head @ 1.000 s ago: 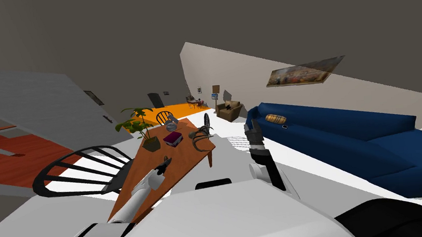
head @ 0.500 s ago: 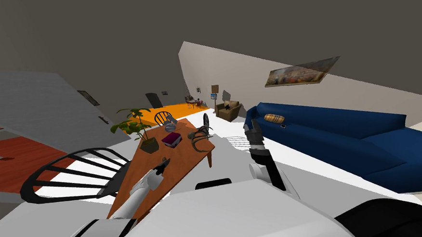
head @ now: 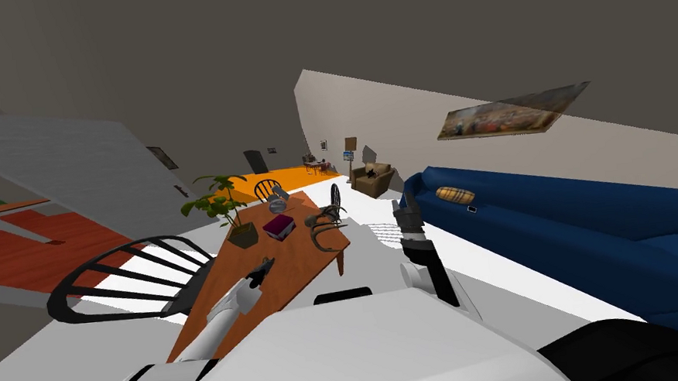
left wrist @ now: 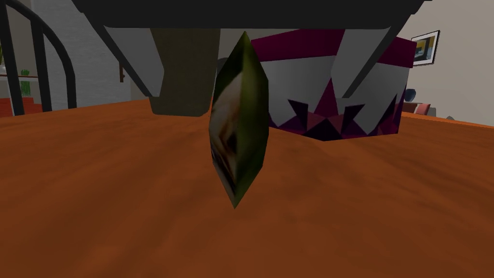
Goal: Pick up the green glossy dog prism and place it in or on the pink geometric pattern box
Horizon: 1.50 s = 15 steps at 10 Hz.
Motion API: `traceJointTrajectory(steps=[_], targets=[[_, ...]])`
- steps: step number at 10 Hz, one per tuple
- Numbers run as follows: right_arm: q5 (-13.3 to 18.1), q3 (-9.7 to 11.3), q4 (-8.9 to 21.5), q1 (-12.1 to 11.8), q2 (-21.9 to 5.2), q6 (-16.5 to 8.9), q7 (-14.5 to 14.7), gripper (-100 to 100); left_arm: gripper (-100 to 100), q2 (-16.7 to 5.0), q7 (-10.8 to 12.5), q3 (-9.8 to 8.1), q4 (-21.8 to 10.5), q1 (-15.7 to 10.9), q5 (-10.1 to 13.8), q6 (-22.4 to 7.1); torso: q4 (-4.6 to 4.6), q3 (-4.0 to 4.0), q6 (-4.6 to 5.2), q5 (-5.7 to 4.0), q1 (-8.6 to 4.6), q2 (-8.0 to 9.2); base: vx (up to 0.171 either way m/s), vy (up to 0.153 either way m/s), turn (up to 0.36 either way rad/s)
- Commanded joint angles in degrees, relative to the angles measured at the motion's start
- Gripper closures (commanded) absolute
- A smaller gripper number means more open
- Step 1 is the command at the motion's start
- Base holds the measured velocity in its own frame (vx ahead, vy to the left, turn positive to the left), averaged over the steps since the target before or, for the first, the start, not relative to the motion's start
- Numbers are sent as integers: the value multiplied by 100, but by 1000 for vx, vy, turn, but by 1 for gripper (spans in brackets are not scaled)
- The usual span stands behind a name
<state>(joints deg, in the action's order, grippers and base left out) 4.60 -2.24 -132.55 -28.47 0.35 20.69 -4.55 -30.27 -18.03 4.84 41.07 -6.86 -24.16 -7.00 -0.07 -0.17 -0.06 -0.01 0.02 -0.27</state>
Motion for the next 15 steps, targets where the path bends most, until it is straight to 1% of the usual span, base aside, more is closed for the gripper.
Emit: traceJointTrajectory(steps=[1, 5, 6, 7, 8, 9, 10, 11, 12, 13, 14, 15], targets=[[0, 0, 0, 0, 0, 0, 0, 0, 100, 0, 0, 0, 0, 0, 0, 0, 0, 0, 0, 0, 0, 0, 12, 0, -3], [0, 0, 0, 1, 0, 0, 0, 0, 100, -5, -1, -2, -1, 0, 0, -7, 7, 18, 4, 5, 3, 30, 1, 1, 2], [0, 0, 0, 1, 0, 0, 0, 0, 0, -5, -1, -2, -1, 0, 0, -6, 7, 18, 4, 5, 3, 30, 0, 0, 0], [0, 0, 0, 1, 0, 0, 0, 0, 100, -71, 4, 99, 2, -106, 180, -172, 7, 18, 4, 5, 3, 30, -128, -20, -164], [0, 1, 1, 3, 0, 0, 0, 0, 100, -117, 9, 161, 12, -151, 283, -257, 13, 35, 16, 9, -7, 63, -232, -26, -210], [0, 1, 1, 4, 1, -1, 0, 0, 100, -187, 15, 254, 28, -219, 437, -384, 17, 54, 14, 12, -11, 99, -221, -2, -130], [0, 1, 1, 4, 0, -1, 0, 0, 100, -164, 15, 243, 105, -154, 389, -353, 20, 61, 8, 11, -2, 109, -89, 3, -22], [0, 0, 1, 2, 0, -1, 0, 0, 0, -165, 15, 251, 105, -159, 403, -377, 16, 46, 5, 11, 3, 78, -18, -1, 8], [0, 0, 1, 1, 0, -1, 0, 0, 100, -261, -57, 177, 6, -188, 402, -463, 10, 30, 7, 11, 4, 50, -26, 10, -189], [0, 1, 1, 2, 0, -1, 0, 0, 100, -308, -91, 144, -38, -200, 395, -507, 10, 24, 16, 12, 8, 40, -23, 19, -243], [0, 0, 1, 2, 0, -1, 0, 0, 100, -422, -173, 66, -143, -225, 373, -615, 12, 23, 18, 8, 11, 35, -30, 21, -344], [0, 1, 1, 2, 0, -1, 0, 0, 100, -422, -173, 66, -143, -225, 373, -615, 11, 23, 20, 8, 11, 37, -30, 25, -120]])
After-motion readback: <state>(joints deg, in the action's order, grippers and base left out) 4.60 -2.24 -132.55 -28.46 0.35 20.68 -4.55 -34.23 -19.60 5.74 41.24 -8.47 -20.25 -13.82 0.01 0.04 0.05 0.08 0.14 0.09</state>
